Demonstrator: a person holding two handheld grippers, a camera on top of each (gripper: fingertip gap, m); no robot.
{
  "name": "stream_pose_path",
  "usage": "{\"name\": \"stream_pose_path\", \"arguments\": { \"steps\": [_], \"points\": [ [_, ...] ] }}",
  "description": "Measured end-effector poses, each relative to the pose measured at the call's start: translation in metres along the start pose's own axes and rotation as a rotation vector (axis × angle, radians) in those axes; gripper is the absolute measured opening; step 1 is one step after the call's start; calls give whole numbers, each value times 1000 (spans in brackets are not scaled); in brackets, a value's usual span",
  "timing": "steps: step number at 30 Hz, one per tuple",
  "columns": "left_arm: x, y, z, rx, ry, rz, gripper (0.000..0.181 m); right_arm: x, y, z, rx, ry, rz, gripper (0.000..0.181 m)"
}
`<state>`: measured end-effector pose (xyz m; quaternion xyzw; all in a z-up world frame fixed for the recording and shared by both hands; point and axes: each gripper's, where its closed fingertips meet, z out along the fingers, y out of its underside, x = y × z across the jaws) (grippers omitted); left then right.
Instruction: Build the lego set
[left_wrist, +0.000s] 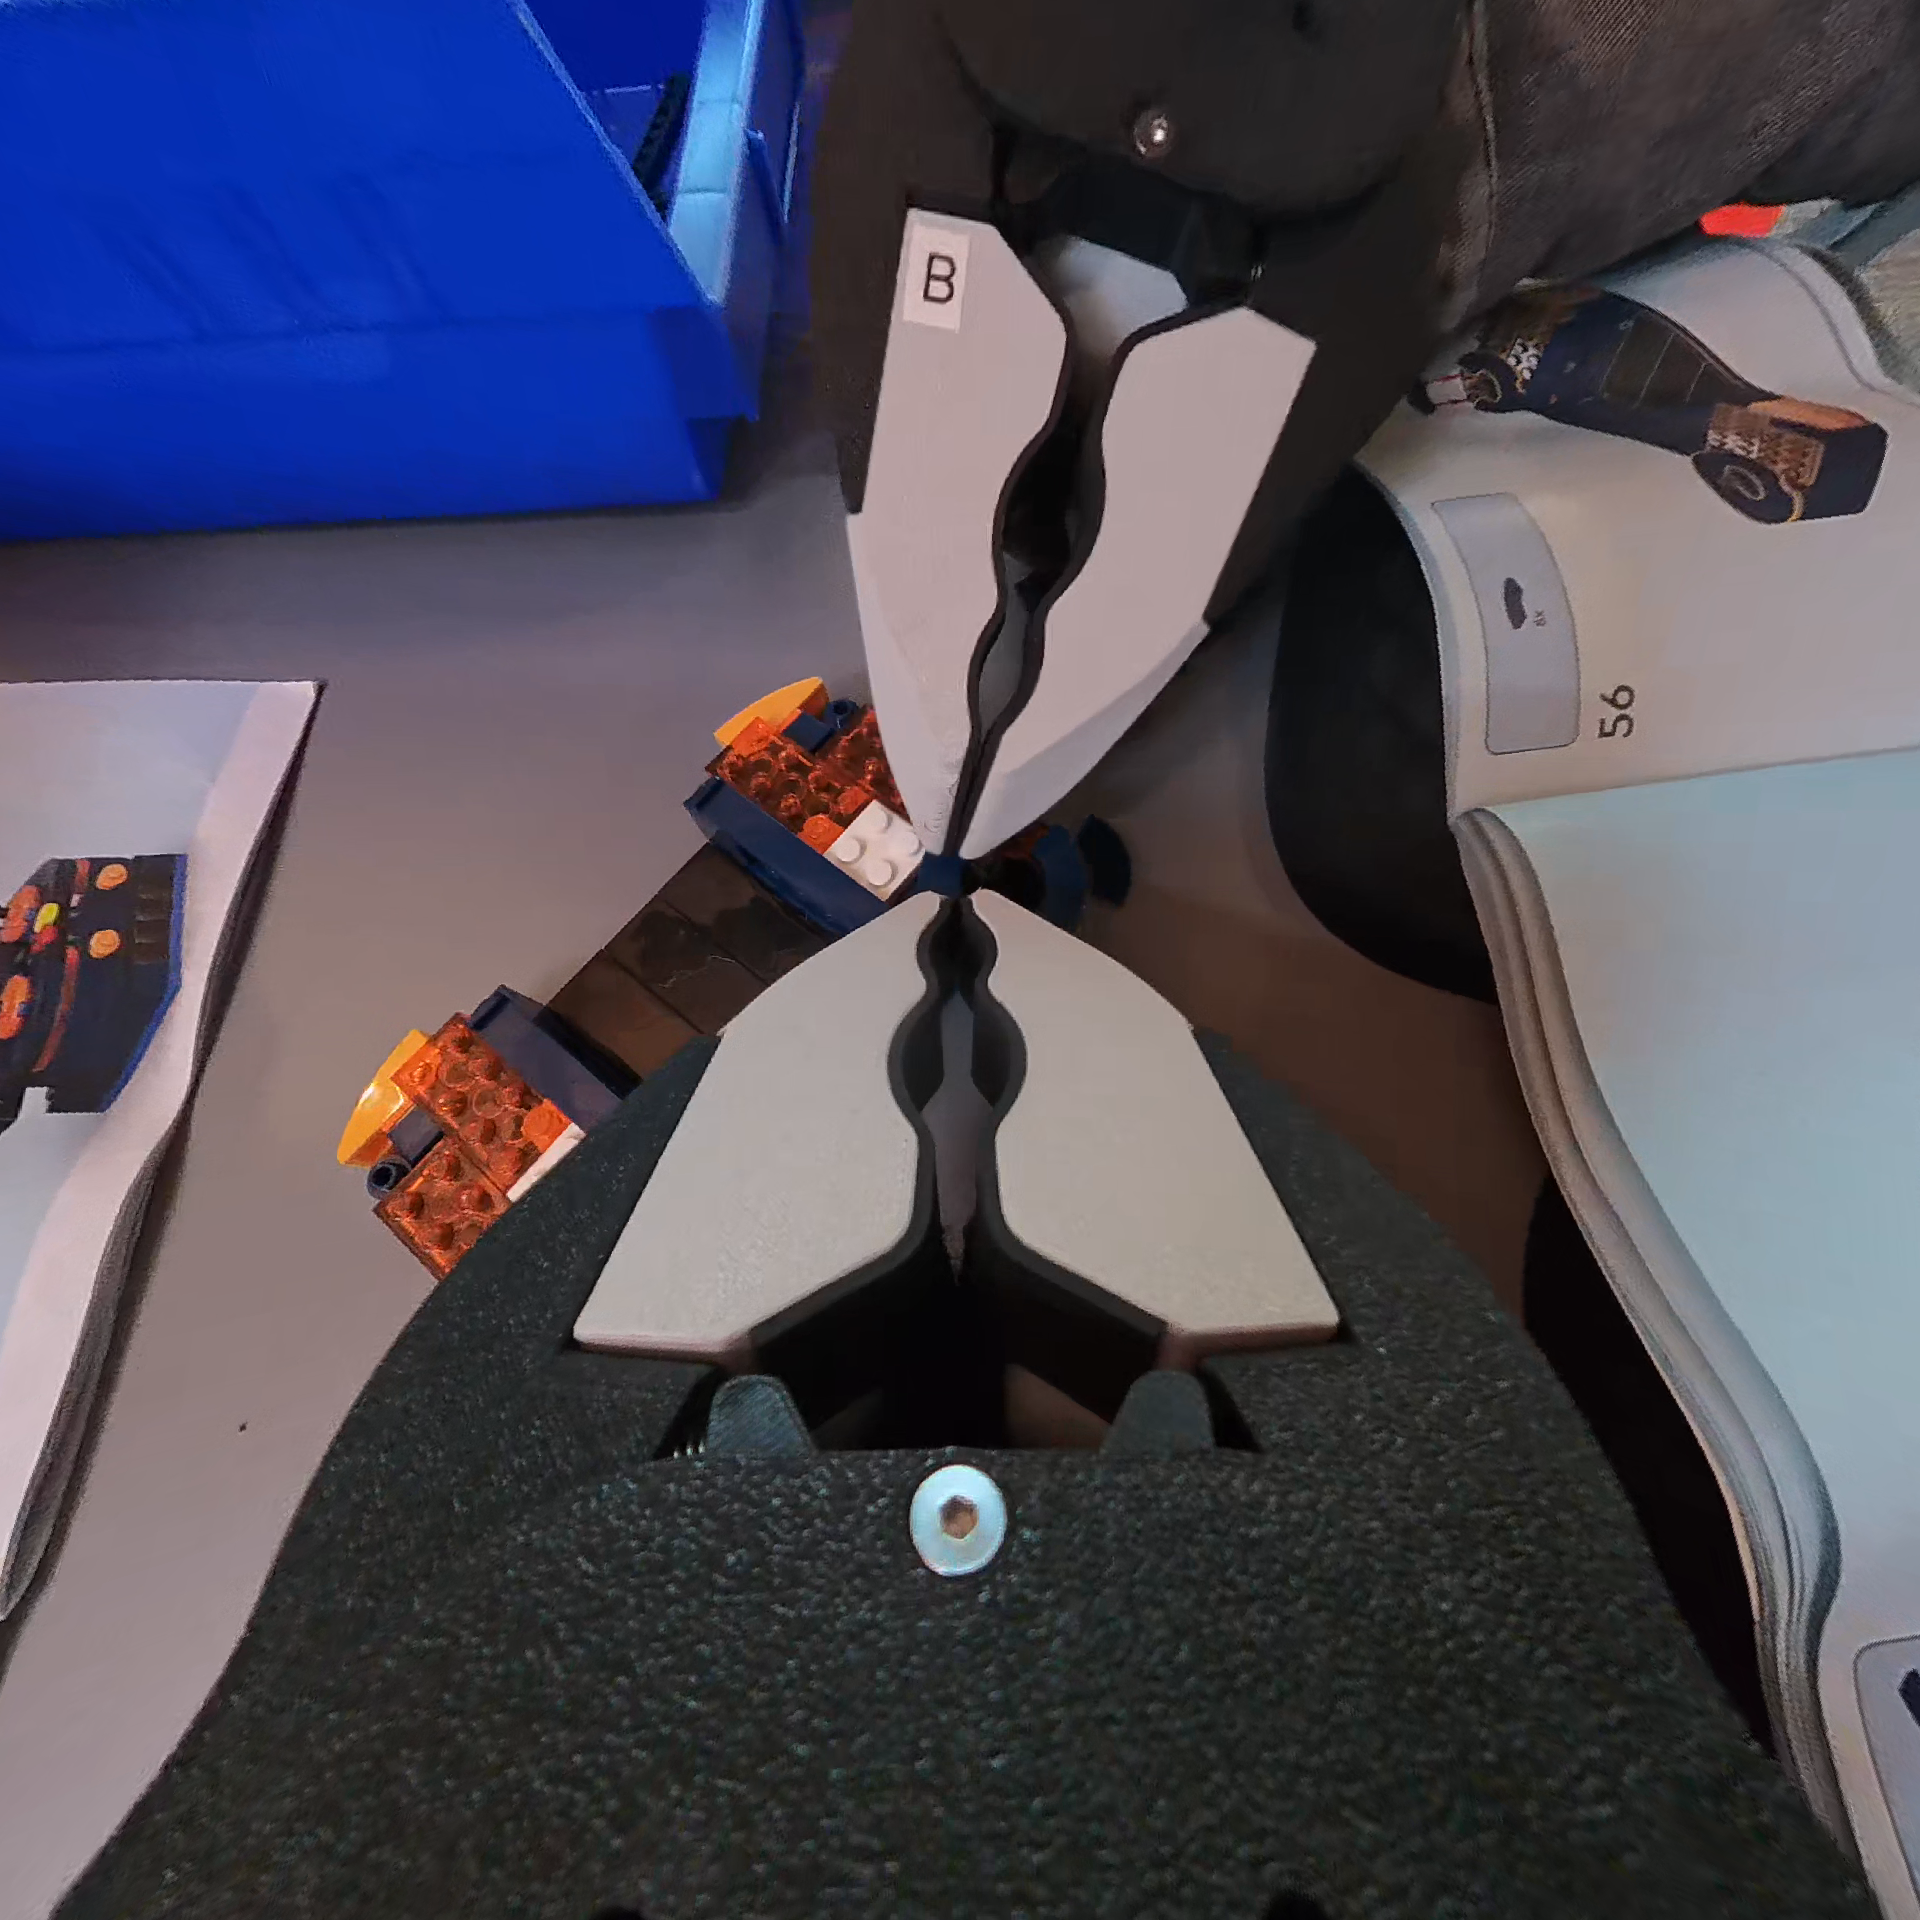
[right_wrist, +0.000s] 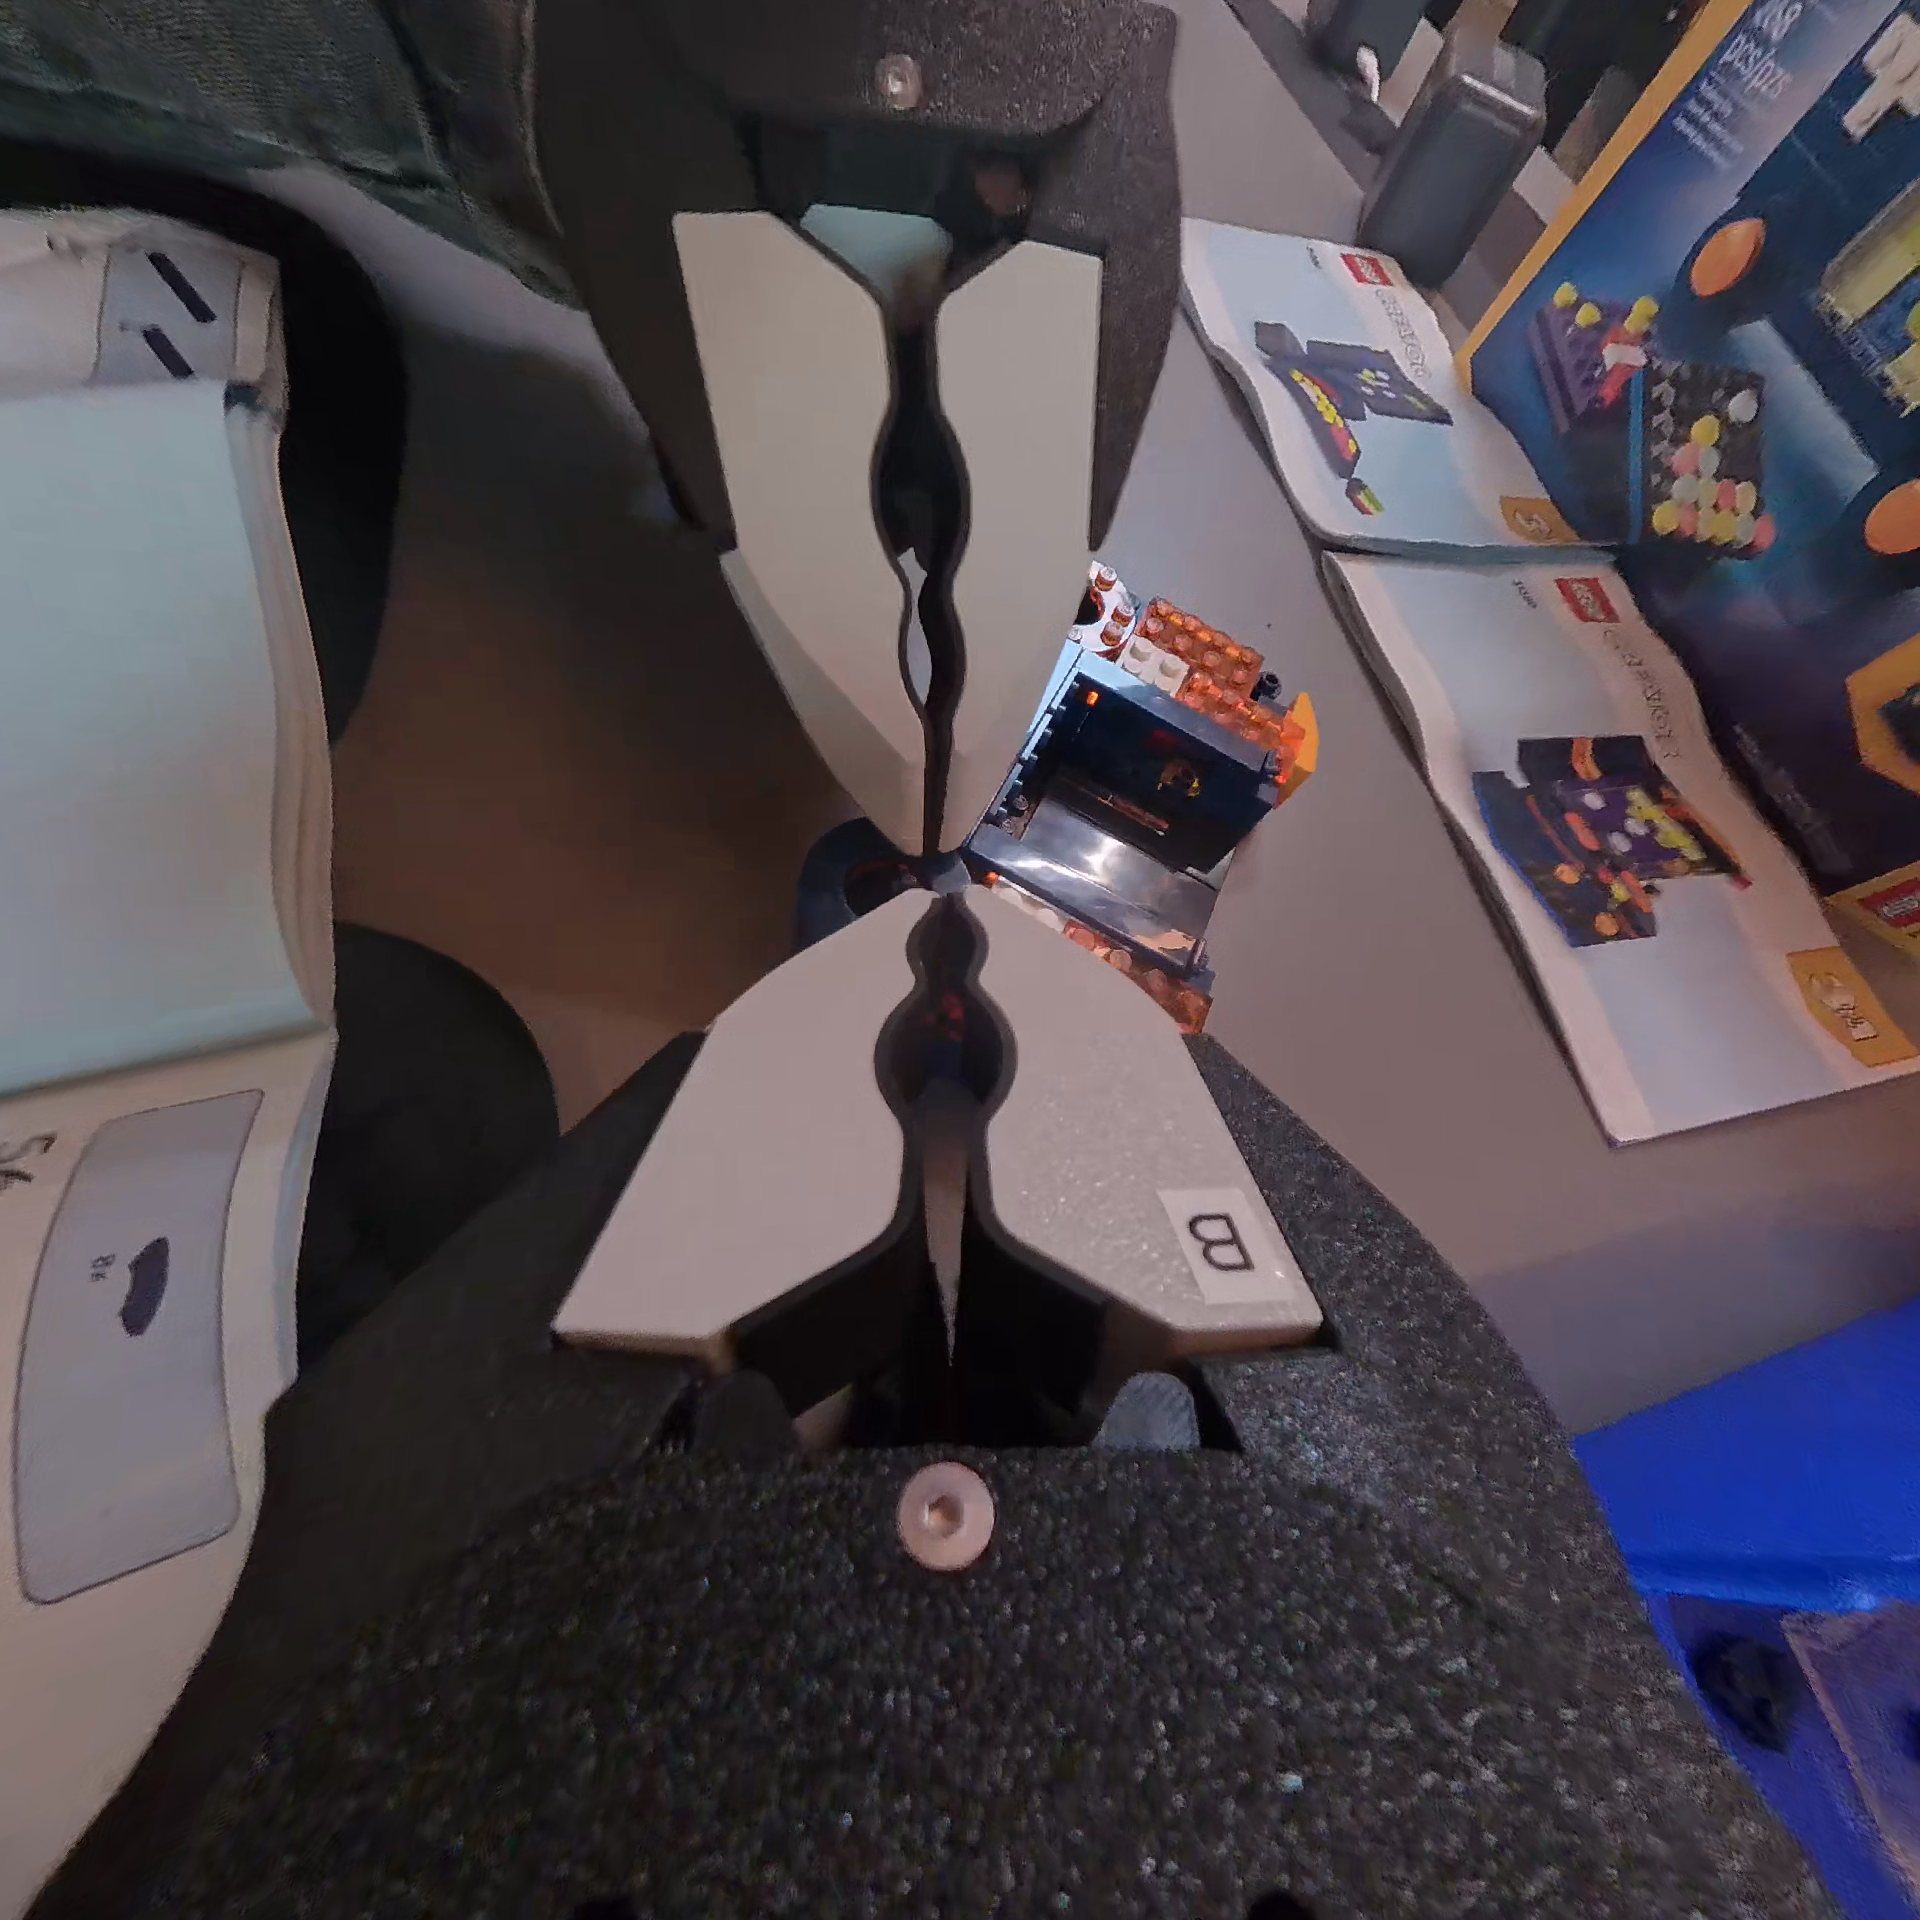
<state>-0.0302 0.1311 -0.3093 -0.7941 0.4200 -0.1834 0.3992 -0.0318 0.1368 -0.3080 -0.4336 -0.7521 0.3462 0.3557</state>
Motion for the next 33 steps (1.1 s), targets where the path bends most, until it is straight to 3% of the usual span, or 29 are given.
{"name": "stream_pose_path", "arguments": {
  "steps": [2,8,10,12,19,33],
  "points": [
    [1,-1,1,-9,12,-5,0,0,0,0,-10,16,-28,0],
    [0,-2,1,-13,69,-95,0,4,-1,1,-61,-79,186,0],
    [-2,-2,-3,4,79,-130,0,14,-8,-2,-8,-53,218,0],
    [-6,-8,-10,61,72,-160,0,13,-6,-3,-32,-52,206,0],
    [-5,-2,-4,7,26,-63,0,5,-2,4,-44,-66,156,0],
    [-4,2,-1,-30,1,-53,0,4,0,5,-112,-56,97,1]
  ]
}}
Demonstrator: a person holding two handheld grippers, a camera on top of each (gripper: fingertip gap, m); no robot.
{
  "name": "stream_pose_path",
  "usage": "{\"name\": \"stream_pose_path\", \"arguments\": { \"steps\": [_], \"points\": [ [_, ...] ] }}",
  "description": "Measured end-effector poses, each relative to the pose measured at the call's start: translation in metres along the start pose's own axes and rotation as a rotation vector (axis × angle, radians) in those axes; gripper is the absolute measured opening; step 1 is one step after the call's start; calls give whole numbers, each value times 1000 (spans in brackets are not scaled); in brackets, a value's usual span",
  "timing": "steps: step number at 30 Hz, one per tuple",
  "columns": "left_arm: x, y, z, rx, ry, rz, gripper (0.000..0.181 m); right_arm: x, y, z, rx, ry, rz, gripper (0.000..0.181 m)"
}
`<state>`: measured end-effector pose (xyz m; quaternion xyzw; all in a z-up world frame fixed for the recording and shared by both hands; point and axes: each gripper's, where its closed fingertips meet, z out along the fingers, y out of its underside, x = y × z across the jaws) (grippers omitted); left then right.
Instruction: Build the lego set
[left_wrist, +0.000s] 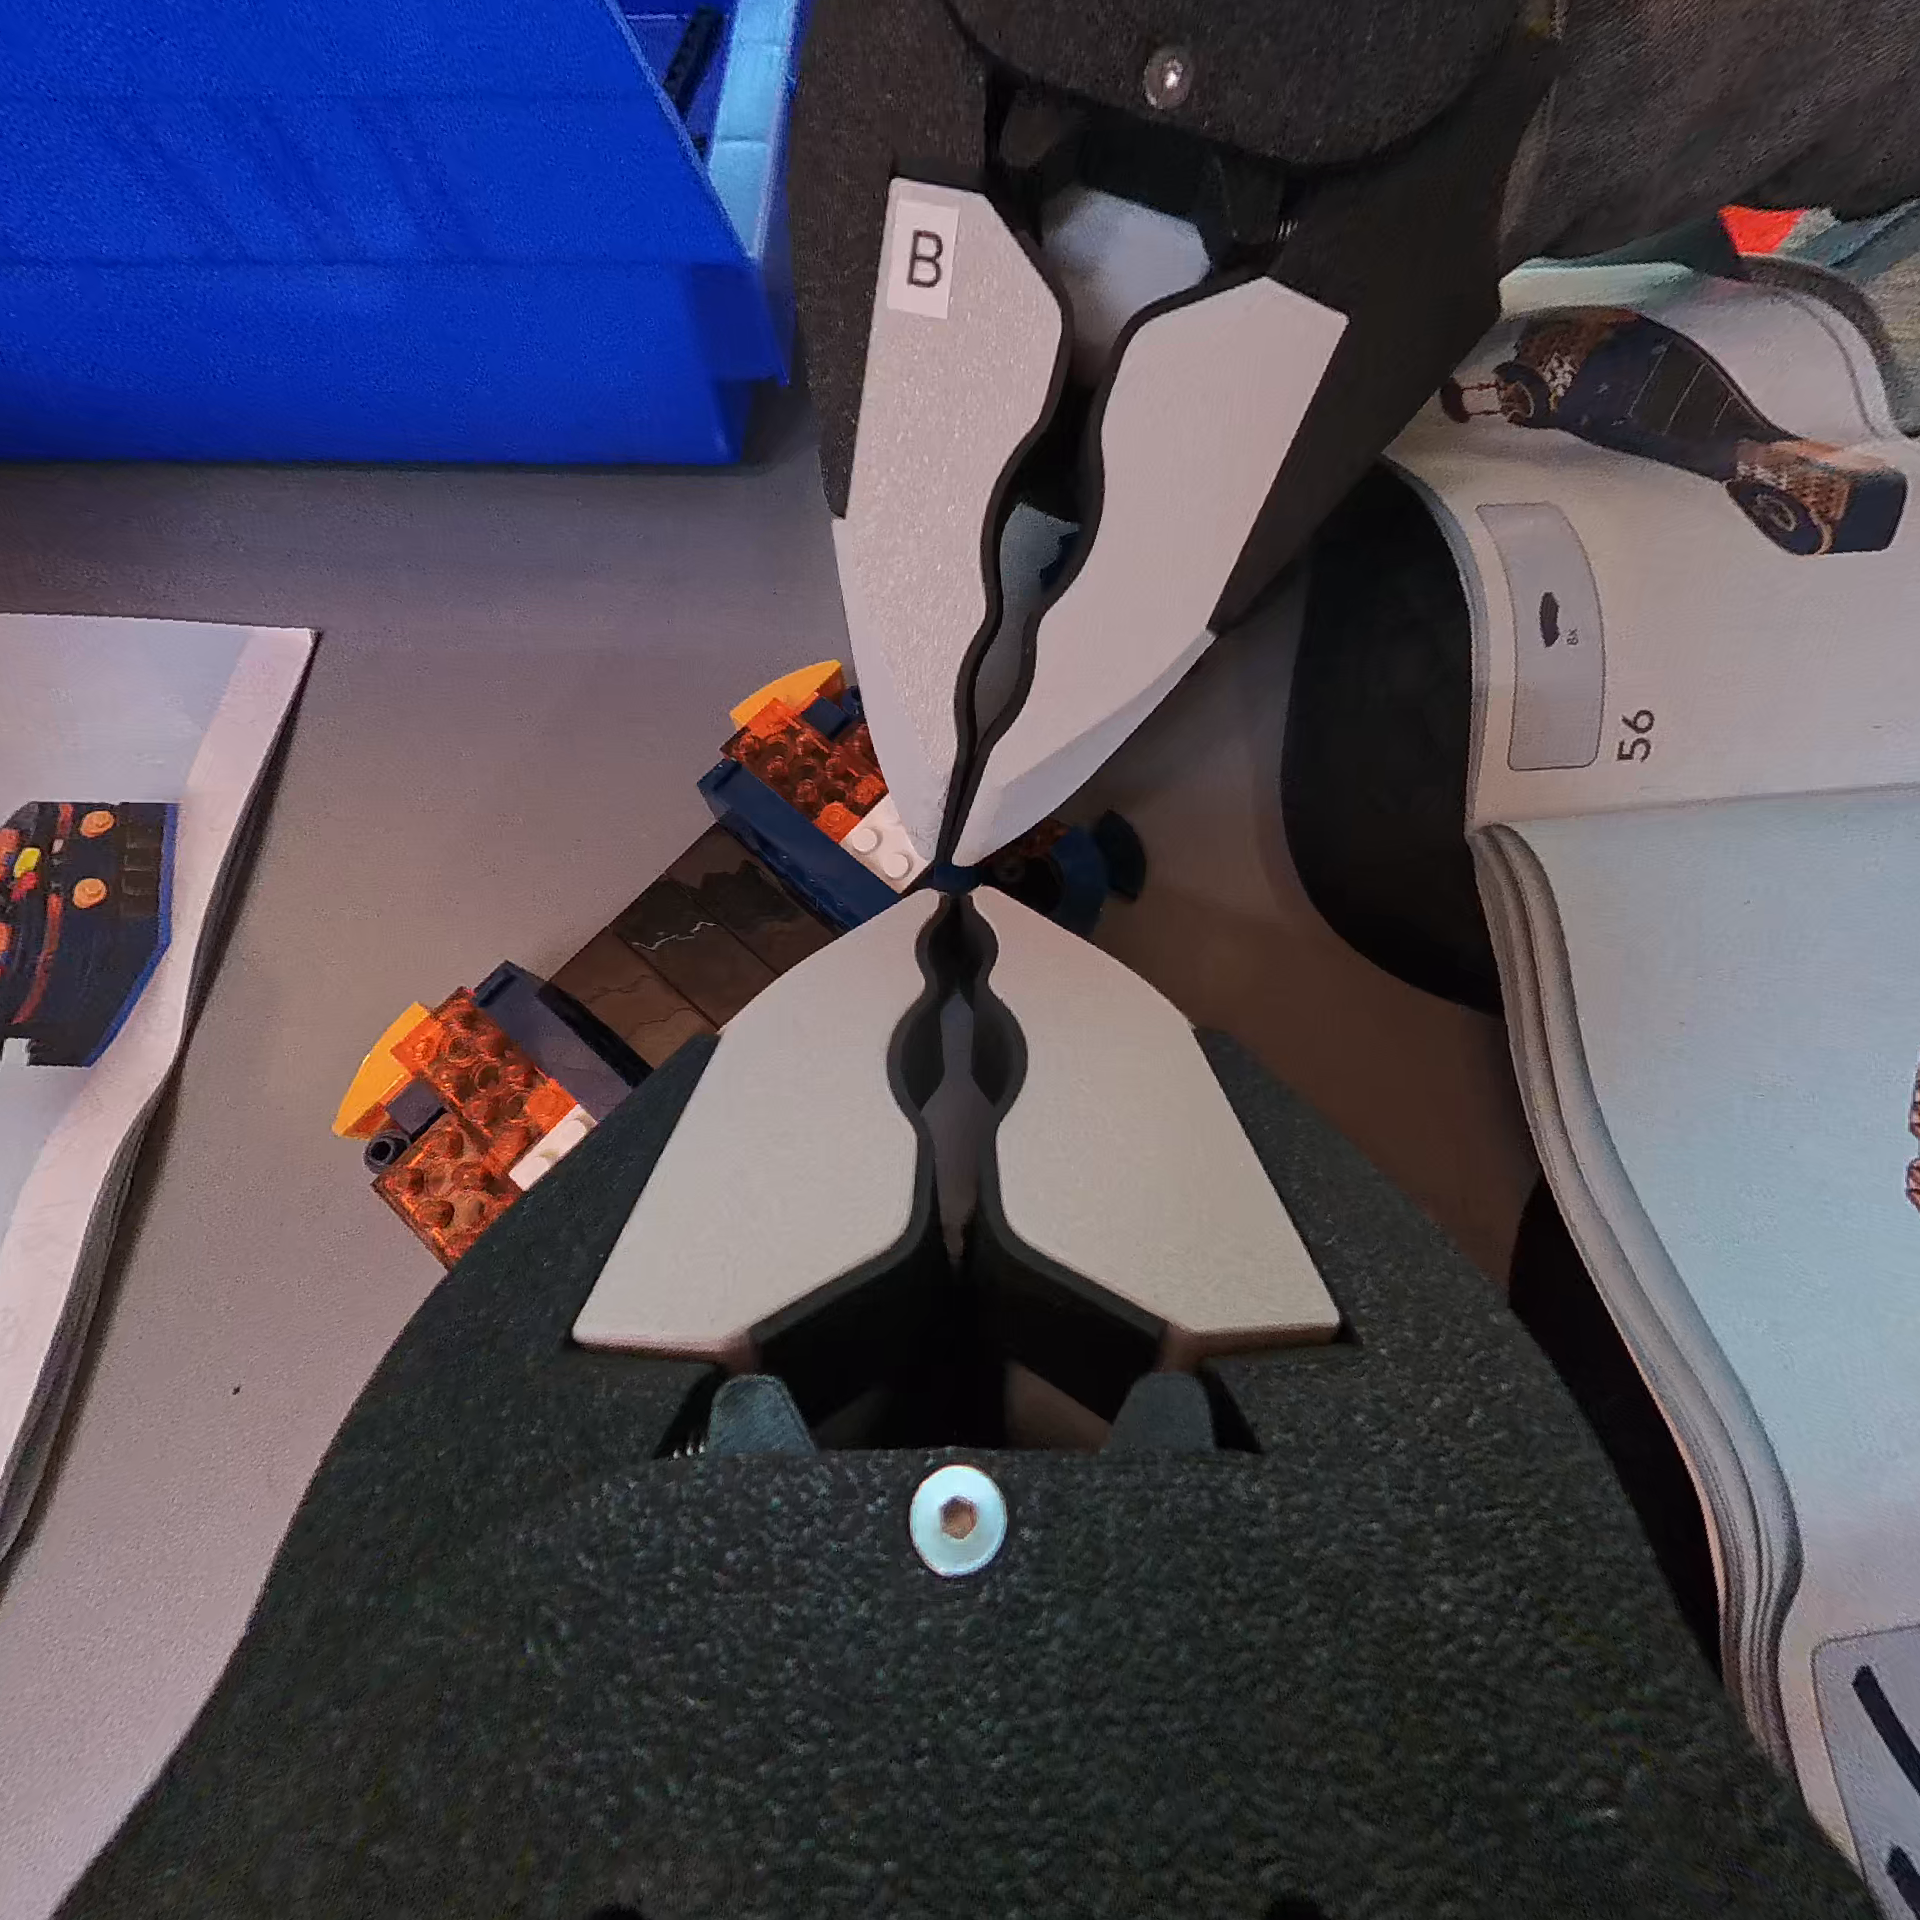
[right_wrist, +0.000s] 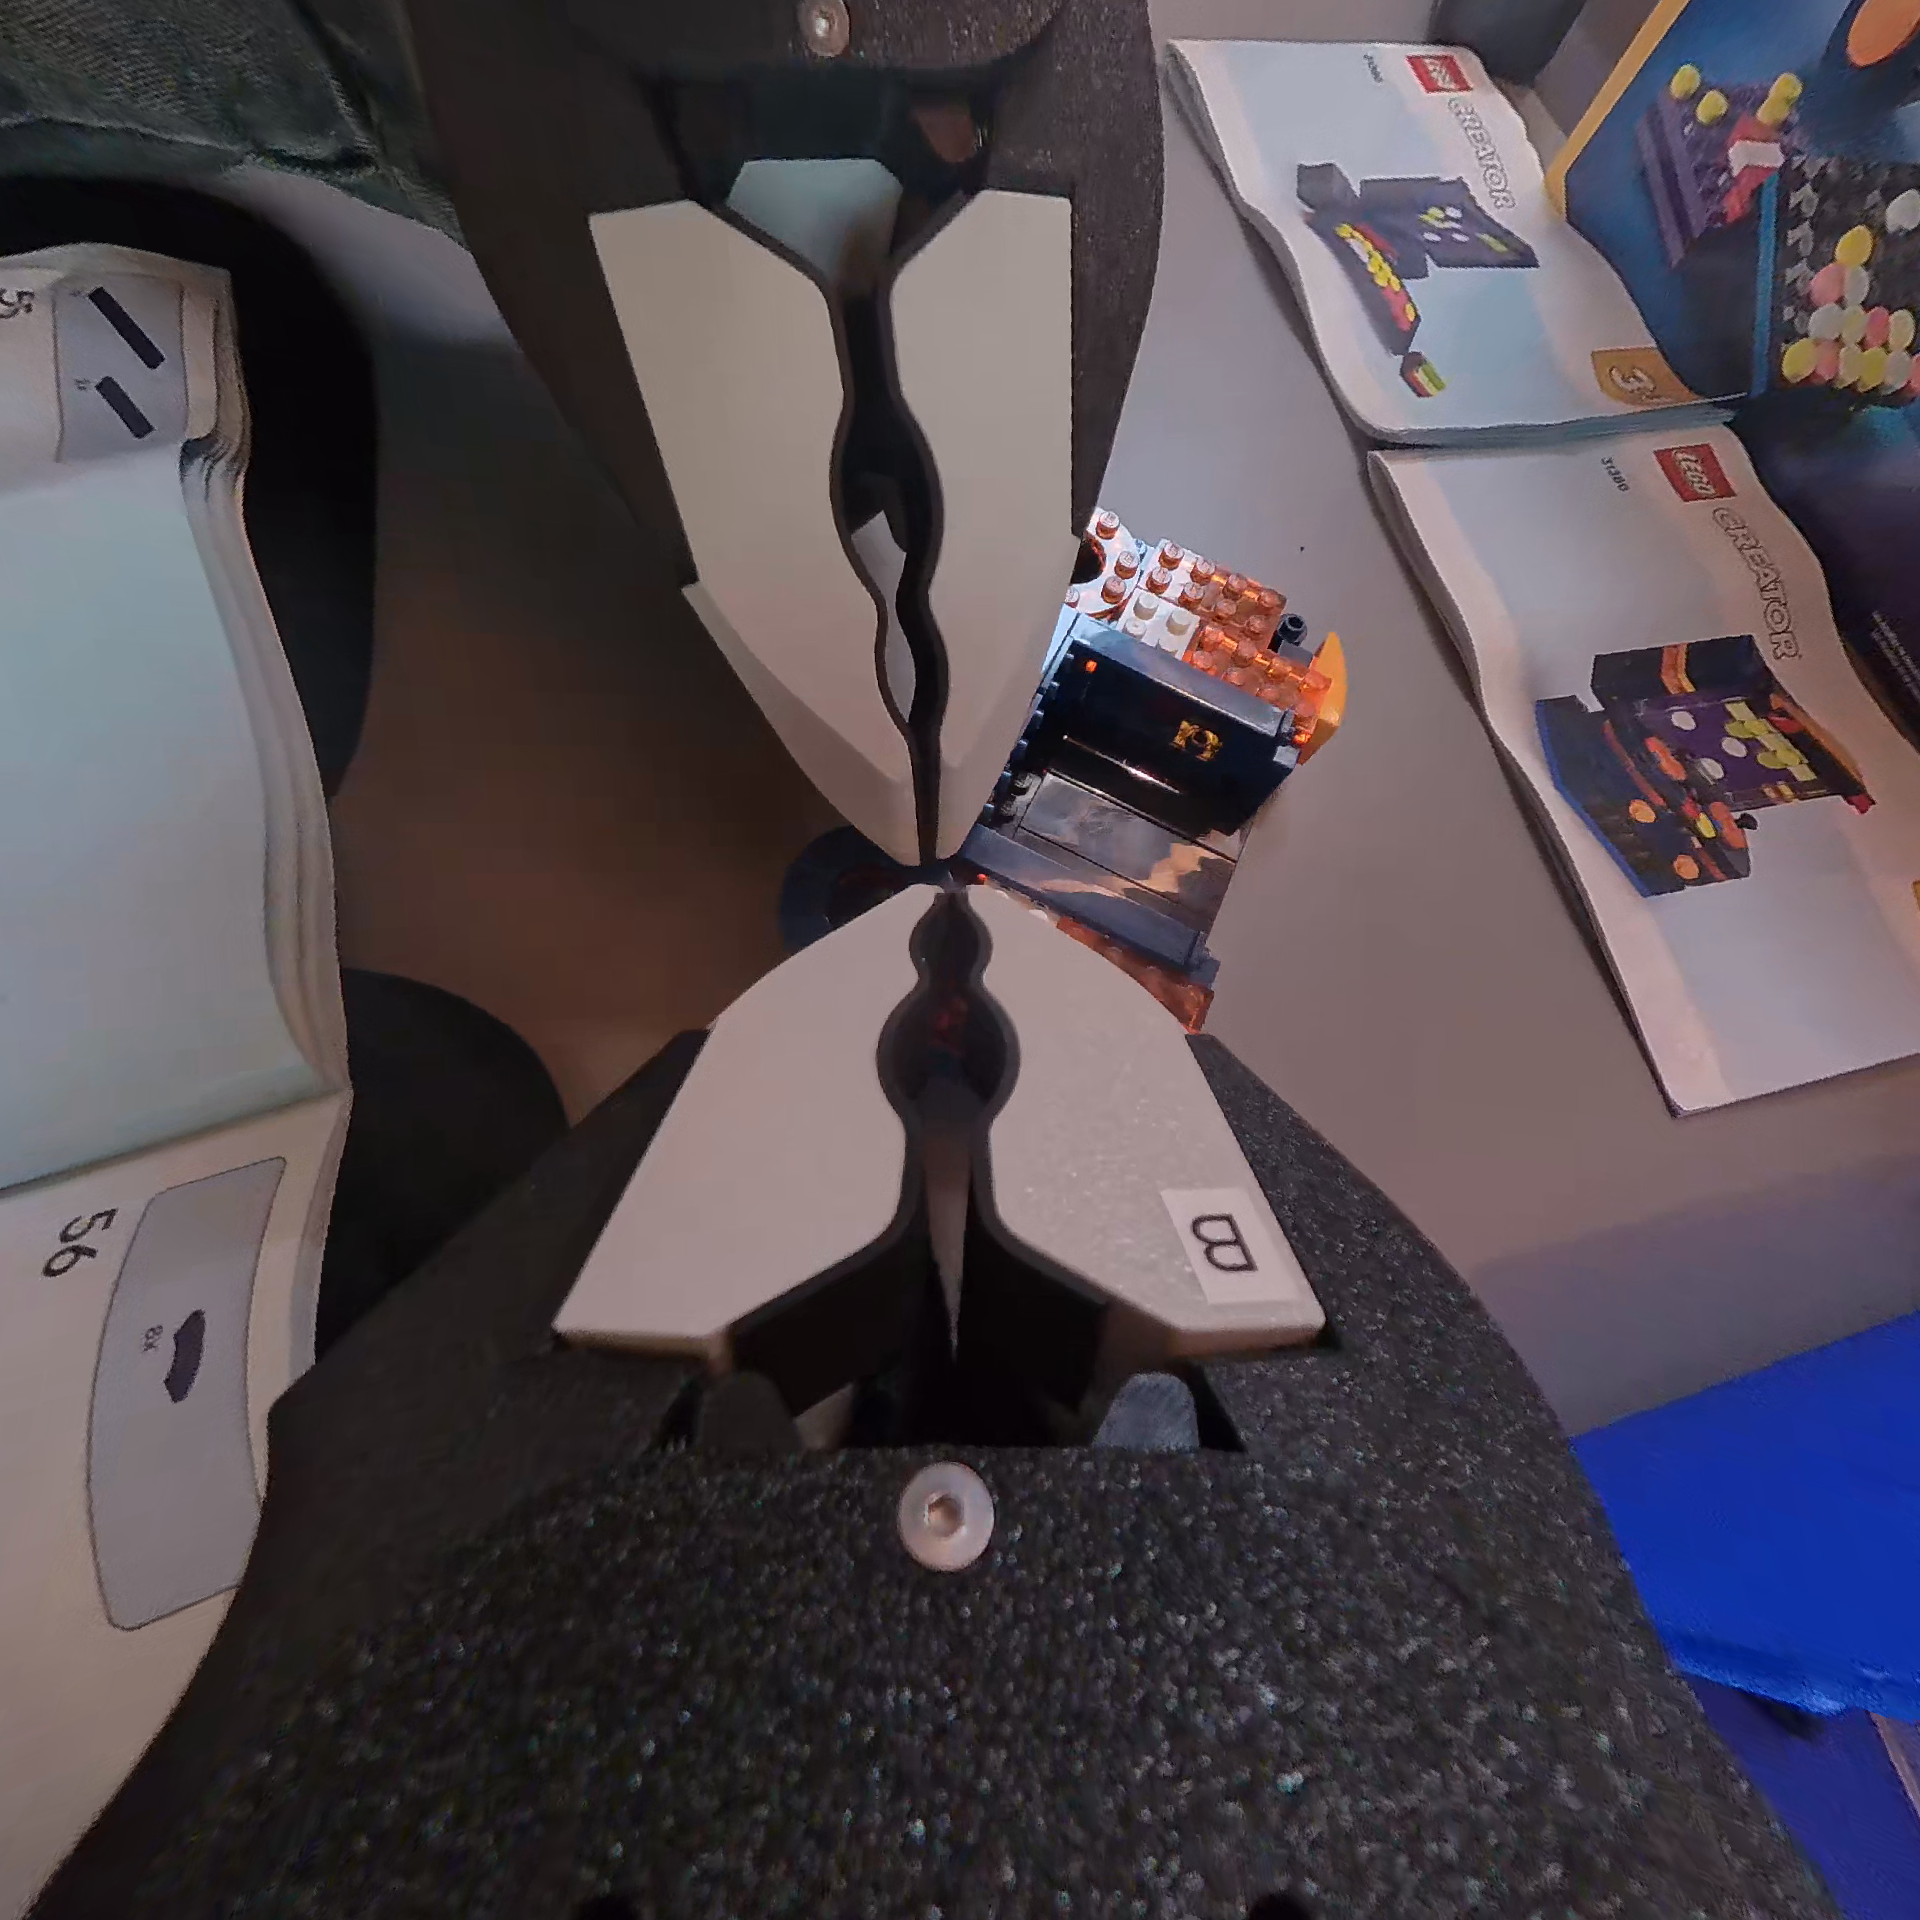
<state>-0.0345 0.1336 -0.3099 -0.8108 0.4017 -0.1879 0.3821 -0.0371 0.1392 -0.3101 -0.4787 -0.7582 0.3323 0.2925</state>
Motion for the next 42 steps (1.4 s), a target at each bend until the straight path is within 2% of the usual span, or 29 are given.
{"name": "stream_pose_path", "arguments": {
  "steps": [4,6,7,8,10,12,13,15,18,20,22,25,26,31,33,36,38,42],
  "points": [
    [0,0,0,-7,-22,8,0,1,-1,0,5,-15,33,0],
    [-1,1,-3,13,-31,13,0,6,-1,-10,-10,-15,59,0],
    [-3,1,-8,34,-53,14,0,6,-7,-21,20,-23,53,12],
    [-2,0,-15,76,-72,14,0,1,-14,-32,49,-56,36,14],
    [4,-4,-27,147,-82,15,0,-17,-4,-42,-42,-141,-16,14],
    [12,0,-28,142,-85,23,1,-26,21,-37,-199,-155,-86,14],
    [15,0,-26,138,-88,32,14,-27,28,-31,-233,-152,-112,14],
    [19,1,-15,113,-96,51,21,-28,36,-23,-267,-159,-106,9],
    [21,9,-3,44,-116,72,25,-7,32,-21,-258,-57,-11,6],
    [19,11,-3,43,-129,66,24,10,42,-25,-330,23,115,15],
    [15,11,-4,66,-142,46,21,22,52,-29,-394,86,216,35],
    [13,12,-5,64,-139,30,20,27,52,-25,-395,120,289,65],
    [14,12,-5,65,-136,31,19,25,51,-21,-377,96,297,67],
    [15,15,-7,59,-116,17,19,0,36,-8,-320,-32,325,61],
    [15,24,-15,20,-92,19,21,-11,31,-5,-320,-50,313,65],
    [4,39,-35,-13,-103,-36,17,-17,24,-9,-317,-66,280,43],
    [0,44,-48,6,-104,-57,16,-26,16,-16,-290,-132,178,26],
    [-3,40,-61,67,-112,-64,16,-38,22,-19,-335,-236,-5,24]
  ]
}}
